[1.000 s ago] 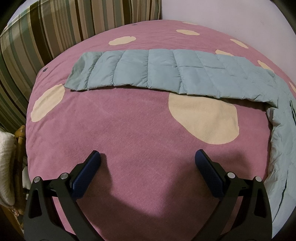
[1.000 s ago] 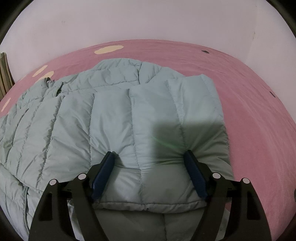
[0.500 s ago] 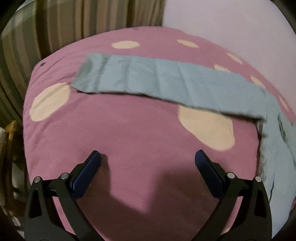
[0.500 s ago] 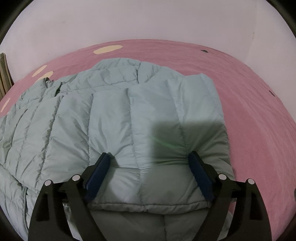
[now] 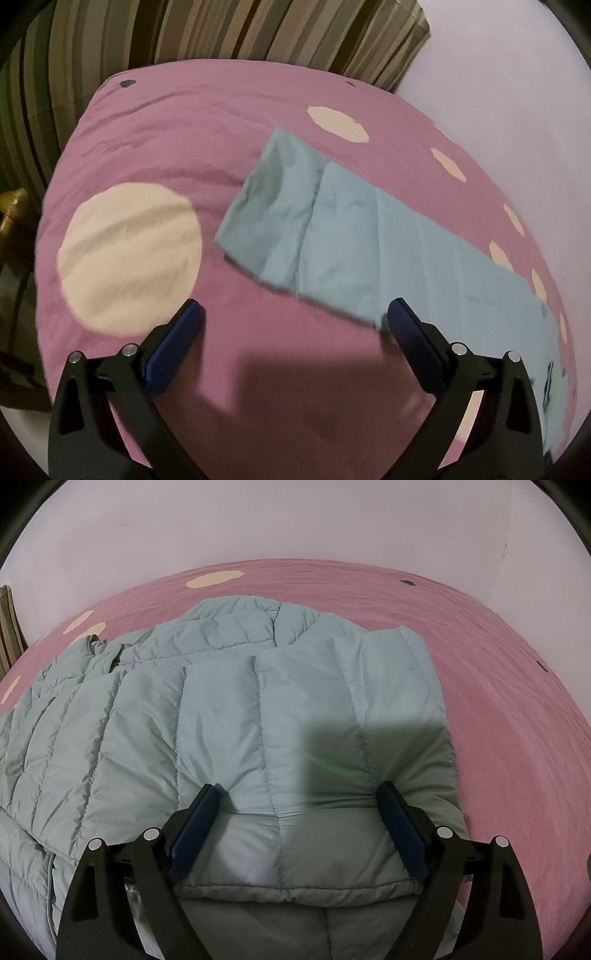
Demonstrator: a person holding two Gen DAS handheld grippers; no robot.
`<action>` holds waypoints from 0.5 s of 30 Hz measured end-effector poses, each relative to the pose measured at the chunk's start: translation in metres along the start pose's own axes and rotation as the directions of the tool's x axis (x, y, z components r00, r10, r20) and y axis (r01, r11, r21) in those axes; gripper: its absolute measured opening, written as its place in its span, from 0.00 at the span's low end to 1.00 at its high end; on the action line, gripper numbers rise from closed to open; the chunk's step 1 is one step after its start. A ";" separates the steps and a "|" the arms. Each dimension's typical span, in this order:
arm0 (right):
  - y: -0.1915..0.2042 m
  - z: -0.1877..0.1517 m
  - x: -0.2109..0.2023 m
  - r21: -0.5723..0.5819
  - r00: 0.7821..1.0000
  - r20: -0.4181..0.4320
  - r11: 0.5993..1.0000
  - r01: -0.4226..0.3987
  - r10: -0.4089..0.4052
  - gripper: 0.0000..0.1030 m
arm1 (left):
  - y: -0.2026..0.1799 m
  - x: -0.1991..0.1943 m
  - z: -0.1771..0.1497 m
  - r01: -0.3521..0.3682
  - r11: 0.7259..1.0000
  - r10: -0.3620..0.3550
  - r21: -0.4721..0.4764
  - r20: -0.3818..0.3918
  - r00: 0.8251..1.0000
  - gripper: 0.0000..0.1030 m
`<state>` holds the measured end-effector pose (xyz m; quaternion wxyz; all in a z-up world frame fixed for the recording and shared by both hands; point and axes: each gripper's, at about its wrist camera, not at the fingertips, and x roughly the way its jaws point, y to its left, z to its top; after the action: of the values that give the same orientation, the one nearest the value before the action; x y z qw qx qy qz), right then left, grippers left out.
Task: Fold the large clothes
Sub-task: 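Reach the left gripper to the other sleeve cuff and grasp it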
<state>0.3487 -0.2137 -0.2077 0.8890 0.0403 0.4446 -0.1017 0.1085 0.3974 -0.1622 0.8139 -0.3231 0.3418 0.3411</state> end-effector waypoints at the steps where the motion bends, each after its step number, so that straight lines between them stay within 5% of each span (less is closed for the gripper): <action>1: 0.000 0.000 0.000 0.001 1.000 0.000 1.000 -0.001 0.001 0.84 | 0.001 0.002 0.004 0.018 0.999 -0.018 -0.027 0.009 1.000 0.97; 8: 0.000 0.000 0.000 0.000 1.000 0.000 1.000 0.000 0.000 0.84 | 0.004 0.010 0.012 0.116 0.989 -0.112 -0.095 0.055 0.992 0.86; 15: 0.000 0.000 0.000 -0.001 1.000 0.000 1.000 0.001 -0.001 0.84 | 0.010 0.021 0.019 0.170 0.974 -0.162 -0.149 0.068 0.984 0.48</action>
<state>0.3486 -0.2134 -0.2076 0.8889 0.0397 0.4448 -0.1020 0.1182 0.4243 -0.1710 0.8213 -0.4030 0.2634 0.3061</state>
